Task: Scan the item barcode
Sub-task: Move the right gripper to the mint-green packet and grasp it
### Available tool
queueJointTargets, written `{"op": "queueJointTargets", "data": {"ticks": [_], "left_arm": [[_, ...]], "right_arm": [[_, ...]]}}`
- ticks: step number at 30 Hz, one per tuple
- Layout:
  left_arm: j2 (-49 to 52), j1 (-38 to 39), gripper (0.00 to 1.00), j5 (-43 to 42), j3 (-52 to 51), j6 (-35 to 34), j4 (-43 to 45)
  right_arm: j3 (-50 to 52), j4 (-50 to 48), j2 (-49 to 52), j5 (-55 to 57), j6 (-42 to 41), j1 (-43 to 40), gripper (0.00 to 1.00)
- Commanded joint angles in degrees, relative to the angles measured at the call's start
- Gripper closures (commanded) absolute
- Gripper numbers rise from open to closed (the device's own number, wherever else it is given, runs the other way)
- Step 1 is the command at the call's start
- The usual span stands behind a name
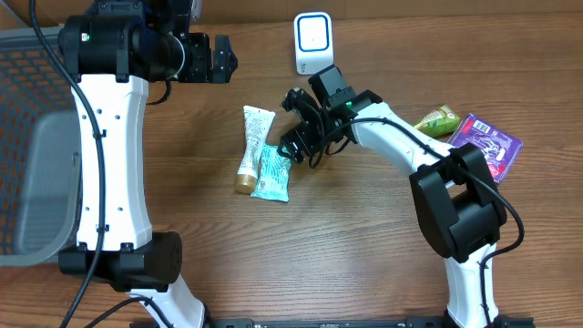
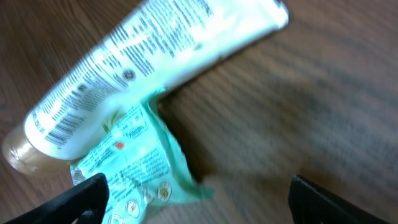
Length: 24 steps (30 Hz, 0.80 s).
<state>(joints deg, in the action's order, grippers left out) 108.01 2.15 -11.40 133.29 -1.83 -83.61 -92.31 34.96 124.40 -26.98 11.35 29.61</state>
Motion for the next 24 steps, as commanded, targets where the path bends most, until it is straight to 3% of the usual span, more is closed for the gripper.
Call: {"op": "queueJointTargets", "data": {"ticks": [1,11,15,19,20,22,24], "left_arm": [[-0.26,0.35,0.0,-0.44,0.9,-0.98,0.0],[-0.26,0.35,0.0,-0.44,0.9,-0.98,0.0],[-0.26,0.35,0.0,-0.44,0.9,-0.98,0.0],[-0.26,0.35,0.0,-0.44,0.9,-0.98,0.0],[-0.26,0.35,0.0,-0.44,0.9,-0.98,0.0],[-0.26,0.35,0.0,-0.44,0.9,-0.98,0.0],[-0.26,0.35,0.0,-0.44,0.9,-0.98,0.0]], "right_arm": [[-1.27,-1.44,1.38,-3.39,3.23,-0.31,0.11],[-1.27,-6.62,7.26,-7.02,3.21,-0.31,0.23],[-1.27,-5.31,7.34,-7.04,0.76,-0.31,0.34],[-1.27,-2.29,7.34,-7.26,-7.65,-0.31,0.67],[-1.27,-0.2,7.3,-7.23,-8.46,-0.39,0.8],[-1.31,2.4,7.28,-7.21,-8.5,-0.9,0.96],[-1.33,4.9,6.75,-7.23,-8.83,-2.05,0.96]]}}
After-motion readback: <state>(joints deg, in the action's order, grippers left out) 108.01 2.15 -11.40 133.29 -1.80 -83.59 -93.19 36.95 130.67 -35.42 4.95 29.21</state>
